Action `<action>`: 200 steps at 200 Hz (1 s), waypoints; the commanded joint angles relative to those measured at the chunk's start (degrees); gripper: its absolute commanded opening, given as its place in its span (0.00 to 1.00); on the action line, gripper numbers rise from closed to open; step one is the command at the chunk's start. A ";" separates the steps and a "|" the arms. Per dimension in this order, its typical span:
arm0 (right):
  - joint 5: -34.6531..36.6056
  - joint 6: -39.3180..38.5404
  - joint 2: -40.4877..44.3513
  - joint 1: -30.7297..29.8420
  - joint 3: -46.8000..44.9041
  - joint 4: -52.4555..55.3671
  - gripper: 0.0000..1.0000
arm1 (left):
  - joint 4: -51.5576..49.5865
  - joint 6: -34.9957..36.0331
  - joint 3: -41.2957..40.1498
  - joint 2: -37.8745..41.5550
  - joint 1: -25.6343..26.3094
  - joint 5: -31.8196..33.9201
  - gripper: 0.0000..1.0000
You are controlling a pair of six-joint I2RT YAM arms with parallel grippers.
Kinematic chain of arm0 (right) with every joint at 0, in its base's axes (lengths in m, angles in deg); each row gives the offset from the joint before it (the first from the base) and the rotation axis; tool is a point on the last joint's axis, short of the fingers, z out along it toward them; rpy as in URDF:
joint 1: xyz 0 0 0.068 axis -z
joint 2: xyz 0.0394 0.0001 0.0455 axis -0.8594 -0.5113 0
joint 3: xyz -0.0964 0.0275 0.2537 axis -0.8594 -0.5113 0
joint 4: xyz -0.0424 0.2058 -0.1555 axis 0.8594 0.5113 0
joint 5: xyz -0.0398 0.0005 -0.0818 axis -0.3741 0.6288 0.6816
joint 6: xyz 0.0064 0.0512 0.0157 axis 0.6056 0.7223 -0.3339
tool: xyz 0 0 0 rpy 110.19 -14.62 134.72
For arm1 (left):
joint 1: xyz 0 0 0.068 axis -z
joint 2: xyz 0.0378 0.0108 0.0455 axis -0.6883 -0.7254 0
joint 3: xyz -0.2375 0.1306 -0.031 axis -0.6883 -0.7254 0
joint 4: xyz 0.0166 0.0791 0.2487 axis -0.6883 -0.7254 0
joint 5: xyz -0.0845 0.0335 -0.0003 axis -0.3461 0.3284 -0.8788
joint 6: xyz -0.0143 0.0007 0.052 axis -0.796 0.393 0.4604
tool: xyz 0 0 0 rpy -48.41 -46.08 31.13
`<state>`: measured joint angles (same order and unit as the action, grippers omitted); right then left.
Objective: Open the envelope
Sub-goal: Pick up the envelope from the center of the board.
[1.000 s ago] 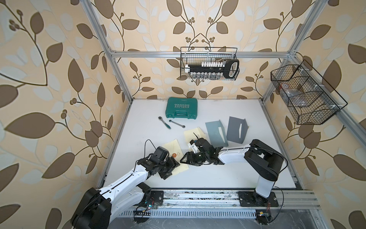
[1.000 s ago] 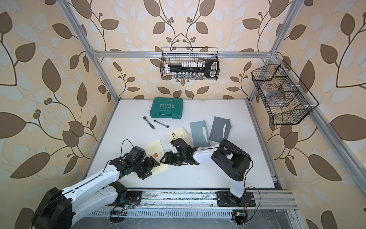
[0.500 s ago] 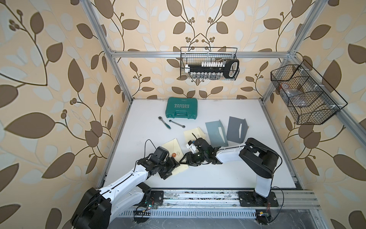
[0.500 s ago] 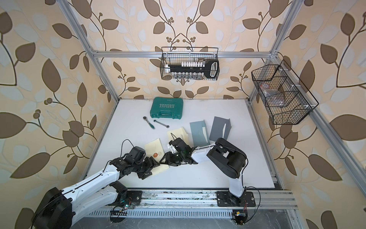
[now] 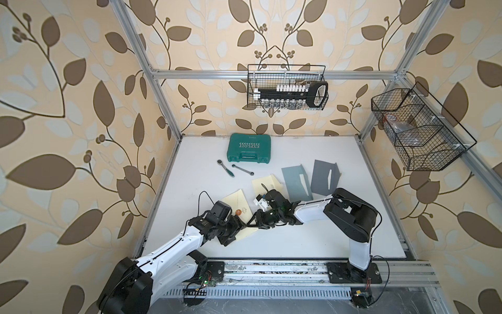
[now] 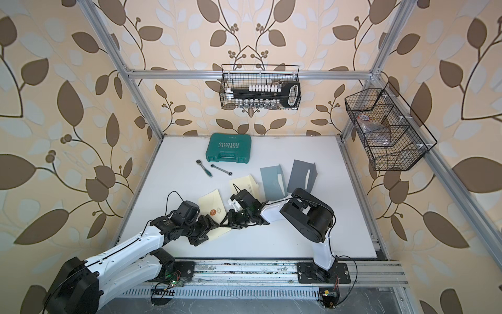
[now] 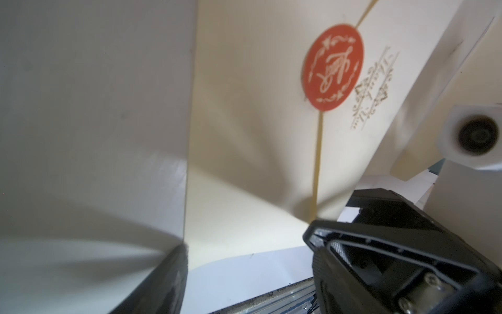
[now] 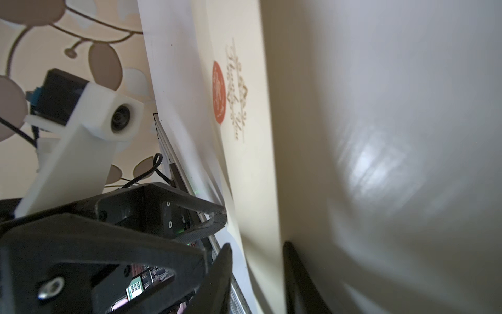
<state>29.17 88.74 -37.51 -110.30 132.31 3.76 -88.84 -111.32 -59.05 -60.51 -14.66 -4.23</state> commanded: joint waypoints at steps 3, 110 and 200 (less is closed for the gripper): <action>1.00 -0.65 -1.94 -0.37 0.39 4.46 0.27 | -3.45 1.52 -0.15 -0.92 0.08 2.05 0.76; 1.39 -1.99 -0.85 -0.72 0.39 4.81 0.03 | -3.52 1.94 0.39 -0.83 0.07 1.94 0.77; 5.81 -7.87 6.90 -1.57 -0.78 7.74 0.00 | -12.15 3.88 6.36 9.48 0.02 8.78 0.87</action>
<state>31.64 84.36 -34.73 -111.33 132.31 8.20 -95.81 -109.48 -57.44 -53.91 -14.66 -0.40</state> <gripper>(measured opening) 0.048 0.857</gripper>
